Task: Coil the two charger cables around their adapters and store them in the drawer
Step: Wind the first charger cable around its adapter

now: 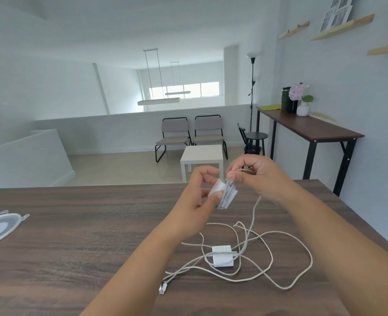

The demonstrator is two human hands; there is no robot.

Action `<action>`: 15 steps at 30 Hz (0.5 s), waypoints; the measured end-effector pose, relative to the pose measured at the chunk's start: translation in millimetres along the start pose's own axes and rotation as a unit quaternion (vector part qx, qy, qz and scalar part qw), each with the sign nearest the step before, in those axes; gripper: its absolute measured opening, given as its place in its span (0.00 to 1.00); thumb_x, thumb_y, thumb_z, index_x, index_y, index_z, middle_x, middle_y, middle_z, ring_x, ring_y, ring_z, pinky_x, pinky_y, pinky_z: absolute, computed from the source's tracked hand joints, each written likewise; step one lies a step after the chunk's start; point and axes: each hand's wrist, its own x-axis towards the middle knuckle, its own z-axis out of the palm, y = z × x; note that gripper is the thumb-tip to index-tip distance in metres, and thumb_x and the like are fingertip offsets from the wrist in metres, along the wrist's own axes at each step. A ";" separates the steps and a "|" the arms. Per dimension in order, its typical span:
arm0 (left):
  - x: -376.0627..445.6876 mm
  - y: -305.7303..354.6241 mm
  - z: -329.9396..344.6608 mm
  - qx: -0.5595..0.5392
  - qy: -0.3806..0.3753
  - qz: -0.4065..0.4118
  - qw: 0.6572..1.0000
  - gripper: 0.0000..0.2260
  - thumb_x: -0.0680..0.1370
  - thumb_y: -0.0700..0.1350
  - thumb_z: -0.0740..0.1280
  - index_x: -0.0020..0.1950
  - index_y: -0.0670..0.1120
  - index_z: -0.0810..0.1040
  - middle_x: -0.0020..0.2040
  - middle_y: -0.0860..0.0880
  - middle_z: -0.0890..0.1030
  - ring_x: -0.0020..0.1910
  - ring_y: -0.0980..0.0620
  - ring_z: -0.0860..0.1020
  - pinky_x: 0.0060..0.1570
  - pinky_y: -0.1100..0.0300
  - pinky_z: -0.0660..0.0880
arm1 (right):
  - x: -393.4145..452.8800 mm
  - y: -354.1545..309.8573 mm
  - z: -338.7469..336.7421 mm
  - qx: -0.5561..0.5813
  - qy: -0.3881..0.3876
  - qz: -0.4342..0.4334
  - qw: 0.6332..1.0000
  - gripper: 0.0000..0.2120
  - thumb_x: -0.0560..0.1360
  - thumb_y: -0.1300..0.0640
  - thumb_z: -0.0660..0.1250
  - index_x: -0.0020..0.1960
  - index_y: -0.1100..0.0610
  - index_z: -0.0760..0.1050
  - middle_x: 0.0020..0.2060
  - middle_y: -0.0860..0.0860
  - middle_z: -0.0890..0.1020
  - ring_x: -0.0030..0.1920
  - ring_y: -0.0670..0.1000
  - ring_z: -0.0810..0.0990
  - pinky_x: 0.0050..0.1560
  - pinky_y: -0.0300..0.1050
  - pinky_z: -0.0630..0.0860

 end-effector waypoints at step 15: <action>-25.6 -16.6 24.1 -0.292 0.065 -0.107 0.948 0.13 0.73 0.40 0.68 0.57 0.47 0.82 0.57 0.43 0.81 0.49 0.45 0.82 0.41 0.53 0.82 | -28.4 31.4 13.2 0.390 -0.096 0.205 0.893 0.18 0.64 0.52 0.79 0.42 0.63 0.76 0.29 0.51 0.75 0.21 0.41 0.62 0.19 0.33 0.54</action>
